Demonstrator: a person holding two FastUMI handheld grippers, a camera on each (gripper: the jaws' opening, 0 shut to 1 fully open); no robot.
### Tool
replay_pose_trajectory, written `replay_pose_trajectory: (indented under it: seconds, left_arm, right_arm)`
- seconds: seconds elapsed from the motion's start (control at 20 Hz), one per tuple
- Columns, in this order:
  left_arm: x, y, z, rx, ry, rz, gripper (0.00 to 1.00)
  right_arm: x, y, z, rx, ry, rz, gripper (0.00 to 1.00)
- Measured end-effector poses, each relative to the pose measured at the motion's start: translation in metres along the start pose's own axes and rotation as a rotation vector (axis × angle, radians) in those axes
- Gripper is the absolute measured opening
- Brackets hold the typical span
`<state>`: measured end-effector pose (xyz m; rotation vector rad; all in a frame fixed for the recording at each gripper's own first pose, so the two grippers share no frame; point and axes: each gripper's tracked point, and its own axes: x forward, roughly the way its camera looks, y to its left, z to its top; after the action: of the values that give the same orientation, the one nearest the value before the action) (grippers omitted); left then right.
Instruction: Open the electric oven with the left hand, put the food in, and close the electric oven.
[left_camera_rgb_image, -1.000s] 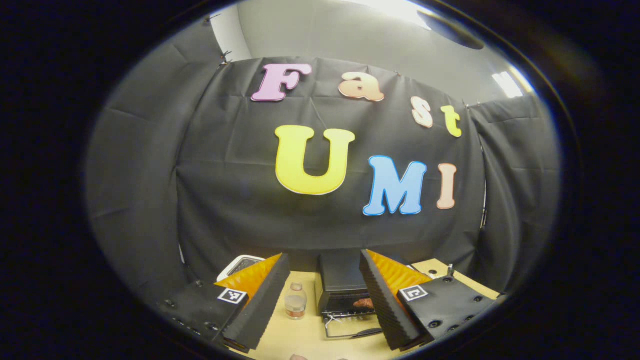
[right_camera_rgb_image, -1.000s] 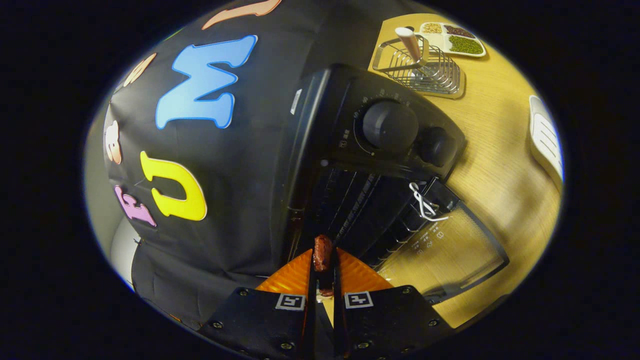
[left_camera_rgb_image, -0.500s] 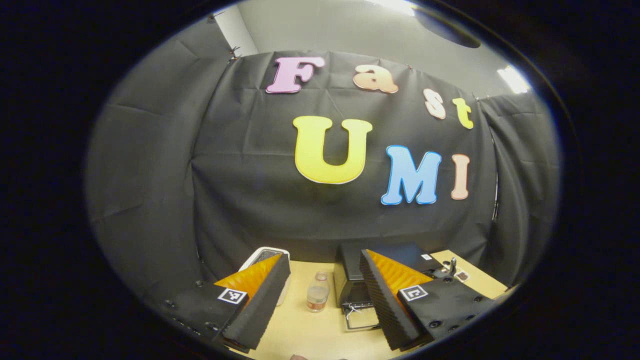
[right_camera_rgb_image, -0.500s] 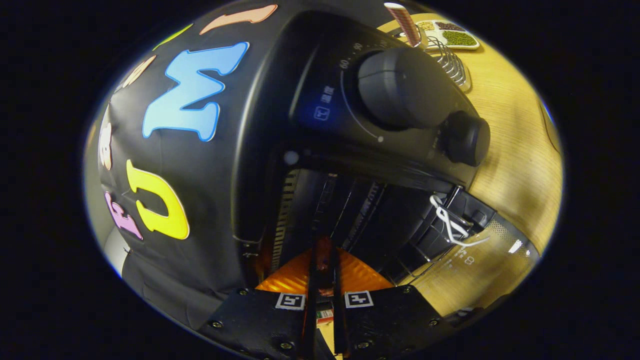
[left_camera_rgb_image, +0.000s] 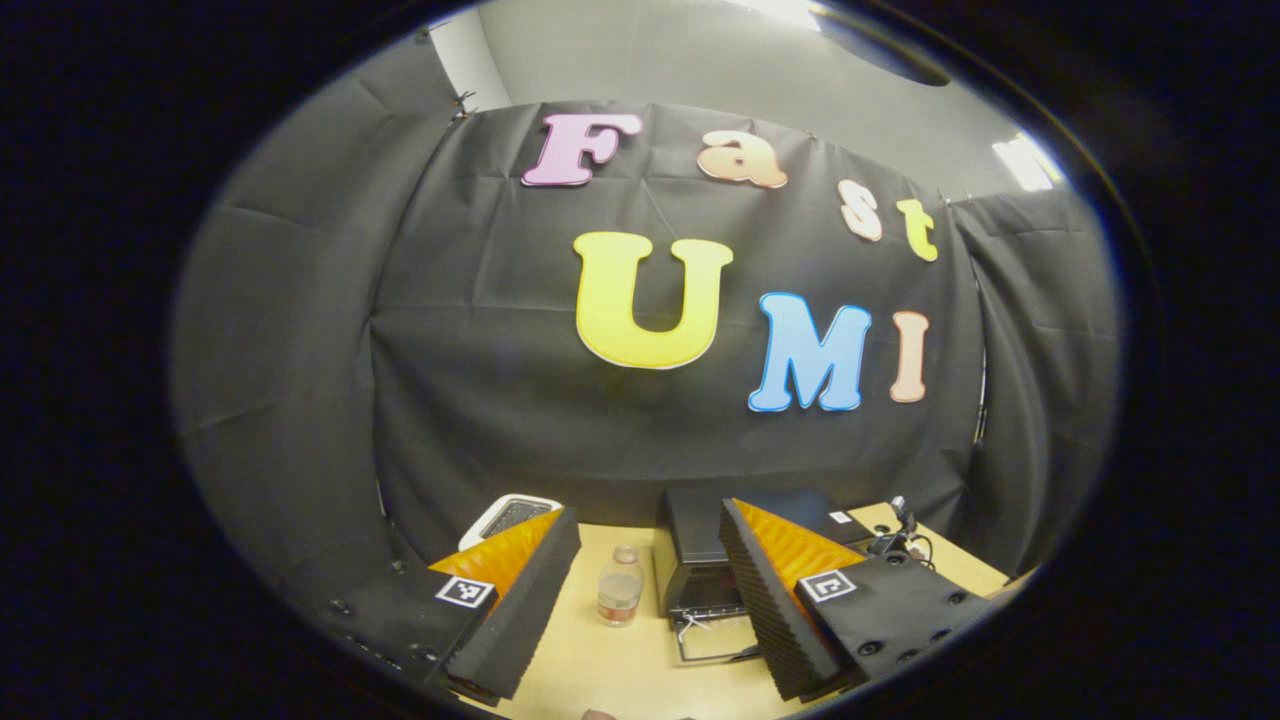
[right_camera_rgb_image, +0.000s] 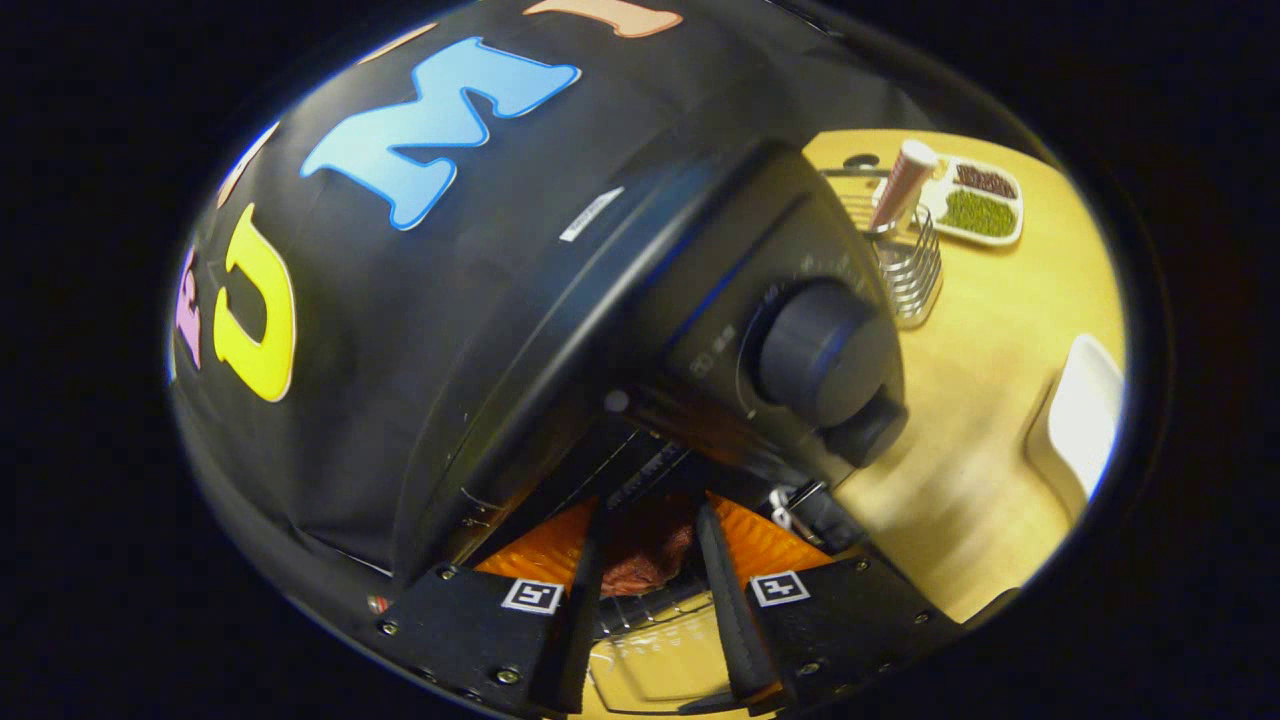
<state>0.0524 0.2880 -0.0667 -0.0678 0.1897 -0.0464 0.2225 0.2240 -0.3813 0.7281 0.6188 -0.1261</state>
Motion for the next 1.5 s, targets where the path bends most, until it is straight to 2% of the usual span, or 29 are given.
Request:
replay_pose_trajectory:
  seconds: [0.1, 0.15, 0.2, 0.25, 0.3, 0.35, 0.4, 0.5, 0.55, 0.6, 0.65, 0.8, 0.9, 0.95, 1.1, 1.15, 1.2, 1.25, 1.3, 1.45, 1.5]
  left_arm:
    - [0.003, -0.016, 0.001, 0.003, -0.002, -0.021, 0.99]
    - [0.007, -0.024, -0.001, 0.005, -0.002, -0.032, 0.95]
    - [0.009, -0.033, -0.001, 0.004, -0.003, -0.044, 0.99]
    - [0.011, -0.041, 0.0, 0.002, -0.005, -0.054, 0.95]
    - [0.013, -0.05, 0.001, -0.001, -0.005, -0.065, 0.99]
    - [0.014, -0.058, 0.001, -0.005, -0.005, -0.072, 0.95]
    - [0.018, -0.068, 0.002, -0.01, -0.006, -0.082, 0.99]
    - [0.024, -0.089, -0.001, -0.022, -0.006, -0.096, 0.99]
    - [0.026, -0.1, -0.003, -0.027, -0.007, -0.1, 0.95]
    - [0.028, -0.11, -0.002, -0.03, -0.009, -0.104, 0.99]
    - [0.03, -0.12, -0.003, -0.03, -0.012, -0.103, 0.99]
    - [0.033, -0.154, -0.002, -0.033, -0.025, -0.123, 0.95]
    - [0.033, -0.176, -0.002, -0.037, -0.033, -0.139, 0.95]
    - [0.033, -0.186, -0.001, -0.037, -0.038, -0.147, 0.99]
    - [0.034, -0.214, 0.003, -0.02, -0.058, -0.16, 0.99]
    - [0.036, -0.22, 0.004, -0.012, -0.065, -0.156, 0.99]
    - [0.036, -0.224, 0.006, -0.003, -0.071, -0.147, 0.95]
    - [0.037, -0.228, 0.005, 0.005, -0.076, -0.137, 0.95]
    - [0.037, -0.232, 0.006, 0.011, -0.08, -0.129, 0.99]
    - [0.038, -0.238, 0.001, 0.038, -0.079, -0.105, 0.99]
    - [0.039, -0.238, -0.002, 0.044, -0.074, -0.097, 0.95]
  right_arm:
    - [-0.018, -0.006, 0.002, -0.088, -0.01, -0.013, 0.53]
    - [-0.03, -0.01, 0.003, -0.138, -0.016, -0.019, 0.54]
    - [-0.042, -0.012, 0.003, -0.201, -0.022, -0.018, 0.54]
    - [-0.054, -0.016, 0.006, -0.277, -0.033, -0.029, 0.53]
    - [-0.067, -0.016, 0.009, -0.346, -0.052, -0.027, 0.54]
    - [-0.083, -0.013, 0.017, -0.404, -0.078, -0.018, 0.54]
    - [-0.1, -0.008, 0.027, -0.465, -0.115, -0.005, 0.54]
    - [-0.138, 0.0, 0.057, -0.578, -0.219, -0.001, 0.53]
    - [-0.159, 0.01, 0.072, -0.604, -0.267, 0.017, 0.53]
    - [-0.177, 0.02, 0.085, -0.629, -0.305, 0.033, 0.58]
    - [-0.196, 0.023, 0.096, -0.654, -0.338, 0.043, 0.58]
    - [-0.248, 0.035, 0.132, -0.695, -0.445, 0.079, 0.6]
    - [-0.276, 0.036, 0.149, -0.7, -0.486, 0.087, 0.66]
    - [-0.288, 0.037, 0.158, -0.692, -0.501, 0.092, 0.68]
    - [-0.314, 0.032, 0.185, -0.684, -0.558, 0.08, 0.96]
    - [-0.321, 0.033, 0.192, -0.681, -0.574, 0.085, 0.96]
    - [-0.327, 0.032, 0.198, -0.68, -0.587, 0.083, 0.88]
    - [-0.331, 0.03, 0.203, -0.682, -0.594, 0.086, 0.96]
    - [-0.334, 0.033, 0.206, -0.684, -0.6, 0.101, 0.96]
    - [-0.337, 0.036, 0.216, -0.695, -0.611, 0.12, 1.0]
    - [-0.336, 0.036, 0.217, -0.695, -0.611, 0.128, 1.0]
